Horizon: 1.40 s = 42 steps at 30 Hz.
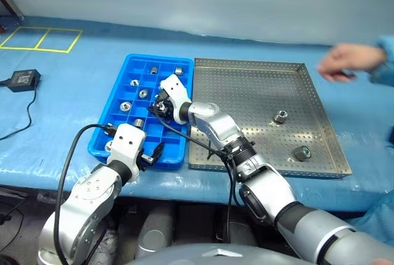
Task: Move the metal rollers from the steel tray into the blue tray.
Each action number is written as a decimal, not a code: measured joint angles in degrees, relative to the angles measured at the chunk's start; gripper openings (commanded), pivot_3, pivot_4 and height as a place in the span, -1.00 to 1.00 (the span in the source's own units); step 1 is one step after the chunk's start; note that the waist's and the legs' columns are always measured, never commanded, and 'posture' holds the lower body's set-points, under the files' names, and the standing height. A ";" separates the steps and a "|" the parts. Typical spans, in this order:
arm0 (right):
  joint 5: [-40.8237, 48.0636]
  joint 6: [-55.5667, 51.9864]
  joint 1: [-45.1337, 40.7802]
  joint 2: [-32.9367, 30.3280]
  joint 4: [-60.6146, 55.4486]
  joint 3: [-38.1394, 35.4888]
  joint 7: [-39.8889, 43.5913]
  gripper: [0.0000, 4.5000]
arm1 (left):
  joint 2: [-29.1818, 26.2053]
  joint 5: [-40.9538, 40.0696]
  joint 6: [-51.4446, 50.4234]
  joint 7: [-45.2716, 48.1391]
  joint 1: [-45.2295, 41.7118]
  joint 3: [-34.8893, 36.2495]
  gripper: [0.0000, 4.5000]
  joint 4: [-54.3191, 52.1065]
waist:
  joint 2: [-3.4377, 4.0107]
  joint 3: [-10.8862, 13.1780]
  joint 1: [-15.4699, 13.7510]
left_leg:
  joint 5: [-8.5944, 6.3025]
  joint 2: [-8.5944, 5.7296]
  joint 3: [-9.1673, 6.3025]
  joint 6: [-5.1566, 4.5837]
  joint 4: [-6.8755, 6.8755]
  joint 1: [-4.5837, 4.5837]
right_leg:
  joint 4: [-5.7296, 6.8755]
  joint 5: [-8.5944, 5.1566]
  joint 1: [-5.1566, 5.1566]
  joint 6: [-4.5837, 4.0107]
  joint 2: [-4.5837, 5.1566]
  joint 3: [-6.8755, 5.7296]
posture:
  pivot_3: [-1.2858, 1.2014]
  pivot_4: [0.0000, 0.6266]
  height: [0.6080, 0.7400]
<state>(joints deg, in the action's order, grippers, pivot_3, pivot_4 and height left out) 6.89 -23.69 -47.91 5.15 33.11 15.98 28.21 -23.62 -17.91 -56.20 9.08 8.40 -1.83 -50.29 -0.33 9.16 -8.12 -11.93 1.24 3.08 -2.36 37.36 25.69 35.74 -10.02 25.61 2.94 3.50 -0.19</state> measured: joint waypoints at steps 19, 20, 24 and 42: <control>-4.57 -24.73 25.17 -12.52 -45.65 -6.62 -13.43 0.77 | 4.63 -0.67 8.62 7.49 -18.08 -6.11 0.60 16.71 | 0.02 -0.01 2.44 | 0.02 -0.22 -0.24 0.02 0.16 0.08 | 0.14 -0.37 -0.19 0.22 0.06 -0.11 | 0.04 -0.52 1.00; -4.85 -26.11 26.11 -12.34 -47.02 -7.79 -14.92 0.77 | 4.76 -0.56 9.24 8.09 -19.38 -6.65 0.60 18.30 | 0.02 -0.01 3.23 | 0.02 -0.21 -0.23 0.00 0.19 0.08 | 0.14 -0.36 -0.19 0.22 0.06 -0.11 | 0.03 -0.52 1.00; -6.30 -29.53 27.38 -10.19 -50.72 -13.57 -21.80 0.77 | 5.44 0.01 10.91 10.29 -23.89 -8.98 0.60 23.91 | 0.02 -0.01 6.51 | -0.06 -0.22 -0.20 -0.14 0.40 0.10 | 0.16 -0.23 -0.25 0.28 0.06 -0.01 | -0.04 -0.52 1.00; -6.67 -31.64 20.13 -7.24 -41.77 -28.70 -32.91 0.77 | 7.00 -0.05 15.58 16.88 -25.22 -12.40 0.60 26.82 | 0.03 -0.01 10.90 | -0.21 -0.36 0.05 -0.57 0.64 0.00 | 0.19 0.13 -0.22 0.55 0.10 0.73 | -0.03 -0.52 1.00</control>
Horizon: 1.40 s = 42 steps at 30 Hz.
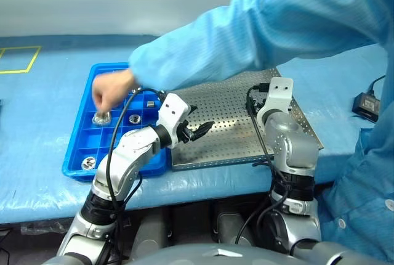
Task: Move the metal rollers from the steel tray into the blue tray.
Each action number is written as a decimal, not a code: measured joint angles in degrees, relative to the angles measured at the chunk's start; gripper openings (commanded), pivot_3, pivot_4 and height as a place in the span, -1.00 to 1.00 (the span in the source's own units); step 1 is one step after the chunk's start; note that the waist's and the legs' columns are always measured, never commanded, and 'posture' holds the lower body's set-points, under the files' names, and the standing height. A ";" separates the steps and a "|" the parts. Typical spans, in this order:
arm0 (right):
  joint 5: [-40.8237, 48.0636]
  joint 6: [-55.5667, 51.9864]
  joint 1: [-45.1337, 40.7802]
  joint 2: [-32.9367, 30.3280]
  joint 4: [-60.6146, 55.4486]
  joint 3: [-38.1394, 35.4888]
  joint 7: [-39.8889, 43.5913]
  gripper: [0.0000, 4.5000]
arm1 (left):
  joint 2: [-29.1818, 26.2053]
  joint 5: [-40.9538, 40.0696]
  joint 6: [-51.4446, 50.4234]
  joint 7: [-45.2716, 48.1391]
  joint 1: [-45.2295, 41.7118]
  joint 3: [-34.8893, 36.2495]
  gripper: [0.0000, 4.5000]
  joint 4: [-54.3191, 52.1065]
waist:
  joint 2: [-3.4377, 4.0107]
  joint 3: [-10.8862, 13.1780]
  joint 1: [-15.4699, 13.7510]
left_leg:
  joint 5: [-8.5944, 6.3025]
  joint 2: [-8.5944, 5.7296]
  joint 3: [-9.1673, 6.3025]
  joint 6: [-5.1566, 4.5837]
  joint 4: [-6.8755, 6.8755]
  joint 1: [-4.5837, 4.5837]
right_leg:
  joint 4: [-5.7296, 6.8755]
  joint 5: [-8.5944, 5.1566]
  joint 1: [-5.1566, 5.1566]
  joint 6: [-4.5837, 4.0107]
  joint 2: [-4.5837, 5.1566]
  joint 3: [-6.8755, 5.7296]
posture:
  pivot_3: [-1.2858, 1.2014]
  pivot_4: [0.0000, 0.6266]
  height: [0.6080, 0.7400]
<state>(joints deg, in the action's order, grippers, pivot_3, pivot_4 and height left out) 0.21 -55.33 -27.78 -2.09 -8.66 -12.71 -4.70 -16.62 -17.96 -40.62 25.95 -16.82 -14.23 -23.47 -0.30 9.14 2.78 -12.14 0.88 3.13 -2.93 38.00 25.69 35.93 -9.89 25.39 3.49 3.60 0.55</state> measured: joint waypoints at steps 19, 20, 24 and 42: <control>2.80 10.84 -10.01 0.40 25.92 -5.55 -8.15 0.69 | -0.55 1.09 -0.36 -1.67 1.86 -0.02 0.60 -1.84 | 0.02 0.00 -0.69 | -0.04 -0.06 0.09 -0.09 -0.04 -0.04 | -0.01 0.04 0.00 0.13 0.03 0.13 | 0.02 -0.52 1.00; 3.11 11.11 -10.05 0.44 26.08 -5.76 -8.47 0.60 | -0.56 1.12 -0.42 -1.78 1.94 -0.02 0.60 -1.84 | 0.03 0.00 -0.69 | -0.04 -0.06 0.09 -0.09 -0.04 -0.04 | -0.01 0.05 0.00 0.14 0.03 0.13 | 0.02 -0.52 1.00; 4.23 11.37 -10.62 0.70 26.58 -6.48 -9.83 0.07 | -0.60 1.25 -0.46 -2.14 2.01 0.00 0.60 -1.84 | 0.02 0.00 -0.70 | -0.04 -0.06 0.09 -0.10 -0.04 -0.03 | -0.01 0.07 0.00 0.19 0.03 0.13 | 0.02 -0.52 1.00; 16.69 3.07 -0.77 -3.65 -3.11 12.82 14.24 -0.24 | -6.05 1.53 -4.41 -3.78 5.17 6.24 0.60 -6.64 | 0.03 -0.01 -0.16 | -0.01 0.32 0.06 -0.04 -0.12 -0.16 | 0.02 0.17 -0.01 0.34 -0.21 0.10 | 0.06 -0.52 1.00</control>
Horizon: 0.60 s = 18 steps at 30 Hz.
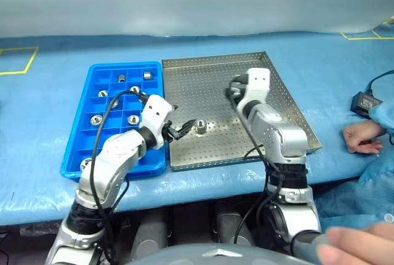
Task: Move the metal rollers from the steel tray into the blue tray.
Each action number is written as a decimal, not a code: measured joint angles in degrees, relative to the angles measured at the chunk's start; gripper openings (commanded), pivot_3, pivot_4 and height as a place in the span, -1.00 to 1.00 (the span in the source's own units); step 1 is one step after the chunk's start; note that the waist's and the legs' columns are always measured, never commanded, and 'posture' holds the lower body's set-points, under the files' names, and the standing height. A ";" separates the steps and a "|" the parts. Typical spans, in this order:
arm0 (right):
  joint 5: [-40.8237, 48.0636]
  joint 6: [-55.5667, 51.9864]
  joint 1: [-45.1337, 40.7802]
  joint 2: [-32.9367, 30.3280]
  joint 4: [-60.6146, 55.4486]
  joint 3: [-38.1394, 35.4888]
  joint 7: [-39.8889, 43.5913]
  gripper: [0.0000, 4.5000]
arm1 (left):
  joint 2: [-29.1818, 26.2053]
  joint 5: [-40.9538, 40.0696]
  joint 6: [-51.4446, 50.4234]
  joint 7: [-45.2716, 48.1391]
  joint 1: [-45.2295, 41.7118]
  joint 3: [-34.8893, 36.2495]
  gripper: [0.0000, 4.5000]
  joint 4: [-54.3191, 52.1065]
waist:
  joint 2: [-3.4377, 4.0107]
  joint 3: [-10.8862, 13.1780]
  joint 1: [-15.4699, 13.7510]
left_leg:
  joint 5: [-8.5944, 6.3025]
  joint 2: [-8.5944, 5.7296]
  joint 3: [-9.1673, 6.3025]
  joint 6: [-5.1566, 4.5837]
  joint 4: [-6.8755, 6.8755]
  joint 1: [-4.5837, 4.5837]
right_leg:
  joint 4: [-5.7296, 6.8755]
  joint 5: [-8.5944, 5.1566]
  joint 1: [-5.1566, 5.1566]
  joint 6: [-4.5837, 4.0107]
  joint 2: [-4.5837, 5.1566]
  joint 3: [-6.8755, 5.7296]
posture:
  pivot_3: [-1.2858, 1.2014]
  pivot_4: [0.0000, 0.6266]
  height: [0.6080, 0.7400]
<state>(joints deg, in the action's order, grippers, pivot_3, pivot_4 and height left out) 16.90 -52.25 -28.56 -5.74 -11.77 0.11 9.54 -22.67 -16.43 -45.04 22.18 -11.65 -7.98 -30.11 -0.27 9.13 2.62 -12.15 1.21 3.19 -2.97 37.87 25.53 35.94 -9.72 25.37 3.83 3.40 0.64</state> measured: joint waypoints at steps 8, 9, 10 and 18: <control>7.64 -4.77 2.26 -0.90 -9.55 13.48 11.19 -0.24 | -9.99 5.17 -10.07 -5.12 7.20 7.47 0.60 -7.16 | -0.02 0.01 -2.07 | 0.08 0.16 0.05 0.07 0.20 0.01 | 0.07 -0.31 0.00 -0.13 0.13 -0.07 | 0.13 -0.52 1.00; 7.64 -4.72 2.21 -0.70 -9.39 14.79 11.66 -0.24 | -9.98 5.38 -11.13 -5.96 7.75 9.19 0.60 -7.95 | -0.03 0.01 -2.25 | 0.10 0.17 0.04 0.08 0.20 0.01 | 0.07 -0.31 -0.01 -0.13 0.13 -0.08 | 0.13 -0.52 1.00; 7.67 -4.71 2.19 -0.48 -9.22 16.19 12.03 -0.24 | -9.99 5.73 -12.00 -6.58 7.96 10.70 0.60 -8.61 | -0.03 0.01 -2.51 | 0.11 0.17 0.03 0.10 0.21 0.00 | 0.07 -0.29 0.00 -0.15 0.13 -0.09 | 0.13 -0.52 1.00; 5.59 -1.03 0.75 1.90 -0.53 27.24 16.83 -0.24 | -10.09 6.47 -17.18 -8.02 10.89 16.91 0.60 -11.48 | -0.06 -0.01 -4.09 | 0.15 0.19 0.10 0.16 0.12 0.01 | 0.05 -0.10 0.06 -0.44 0.13 -0.14 | 0.18 -0.52 1.00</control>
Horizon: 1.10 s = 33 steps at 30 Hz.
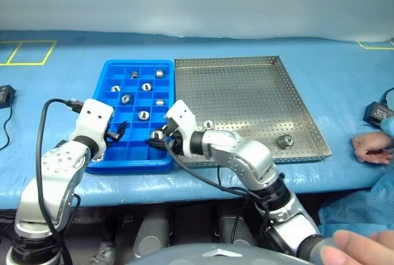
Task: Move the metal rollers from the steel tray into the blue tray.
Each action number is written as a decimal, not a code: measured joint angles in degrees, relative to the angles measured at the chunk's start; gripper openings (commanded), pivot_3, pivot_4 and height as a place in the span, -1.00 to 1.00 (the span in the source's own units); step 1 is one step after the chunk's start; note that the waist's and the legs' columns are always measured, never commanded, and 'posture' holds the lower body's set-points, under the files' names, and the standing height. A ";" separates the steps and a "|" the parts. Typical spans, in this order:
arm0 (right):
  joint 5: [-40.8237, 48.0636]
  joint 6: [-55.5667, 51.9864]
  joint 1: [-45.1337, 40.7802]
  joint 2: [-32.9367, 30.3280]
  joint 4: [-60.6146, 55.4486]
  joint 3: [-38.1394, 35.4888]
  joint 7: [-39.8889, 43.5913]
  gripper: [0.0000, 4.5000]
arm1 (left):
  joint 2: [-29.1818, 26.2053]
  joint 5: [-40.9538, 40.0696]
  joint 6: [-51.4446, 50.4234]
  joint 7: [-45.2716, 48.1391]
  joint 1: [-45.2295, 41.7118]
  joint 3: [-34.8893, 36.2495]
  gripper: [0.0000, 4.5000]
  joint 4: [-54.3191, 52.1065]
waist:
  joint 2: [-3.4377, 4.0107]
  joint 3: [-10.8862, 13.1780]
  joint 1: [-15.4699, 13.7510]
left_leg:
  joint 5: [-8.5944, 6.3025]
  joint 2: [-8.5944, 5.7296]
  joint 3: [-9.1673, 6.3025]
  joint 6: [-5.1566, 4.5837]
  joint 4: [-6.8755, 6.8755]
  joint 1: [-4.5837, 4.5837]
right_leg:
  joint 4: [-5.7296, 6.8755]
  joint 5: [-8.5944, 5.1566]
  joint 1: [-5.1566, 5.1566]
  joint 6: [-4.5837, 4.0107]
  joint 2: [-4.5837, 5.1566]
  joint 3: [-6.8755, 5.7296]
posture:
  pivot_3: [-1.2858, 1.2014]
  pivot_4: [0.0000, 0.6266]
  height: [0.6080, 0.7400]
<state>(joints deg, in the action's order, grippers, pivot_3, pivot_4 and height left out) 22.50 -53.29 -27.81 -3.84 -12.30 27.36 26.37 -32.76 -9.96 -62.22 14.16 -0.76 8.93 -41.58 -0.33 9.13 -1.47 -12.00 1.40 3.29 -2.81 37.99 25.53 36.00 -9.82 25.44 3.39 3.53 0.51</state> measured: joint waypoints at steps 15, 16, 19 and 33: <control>-5.94 6.79 -3.27 5.48 11.76 3.36 2.45 0.09 | 0.30 -0.23 -1.03 1.47 1.66 1.14 0.60 -1.15 | -0.02 0.00 -1.21 | -0.04 0.11 -0.04 0.33 -0.05 0.00 | -0.02 0.02 0.07 -0.03 -0.01 -0.19 | 0.19 -0.52 1.00; -6.24 6.83 -3.29 5.57 11.82 3.31 2.44 0.23 | 0.59 -0.23 -1.00 1.46 1.61 1.12 0.60 -1.15 | -0.02 0.00 -1.22 | -0.04 0.11 -0.04 0.33 -0.05 0.00 | -0.02 0.02 0.07 -0.05 -0.01 -0.18 | 0.19 -0.52 1.00; -7.68 7.41 -3.43 5.64 11.87 3.23 1.57 0.64 | 1.28 -0.27 -0.75 1.52 1.21 0.30 0.60 -1.15 | -0.02 0.00 -1.21 | -0.04 0.10 -0.04 0.33 -0.05 0.00 | -0.02 0.03 0.08 -0.06 -0.01 -0.19 | 0.18 -0.52 1.00; -11.90 -2.99 4.68 -7.26 -8.87 -16.26 -11.59 0.64 | 12.53 -6.20 7.92 5.87 -5.56 -11.38 0.60 4.14 | -0.03 -0.01 -0.72 | 0.07 -0.02 0.02 0.13 -0.06 0.10 | -0.07 0.07 0.08 -0.18 0.01 -0.21 | 0.07 -0.52 1.00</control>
<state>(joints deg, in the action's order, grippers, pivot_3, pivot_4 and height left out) 10.60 -56.28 -23.13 -11.10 -21.17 11.10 14.78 -20.23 -16.16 -54.30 20.03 -6.32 -2.45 -37.44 -0.37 9.12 -2.19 -11.94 1.38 3.31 -2.68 37.93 25.64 35.92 -9.75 25.51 3.21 3.54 0.30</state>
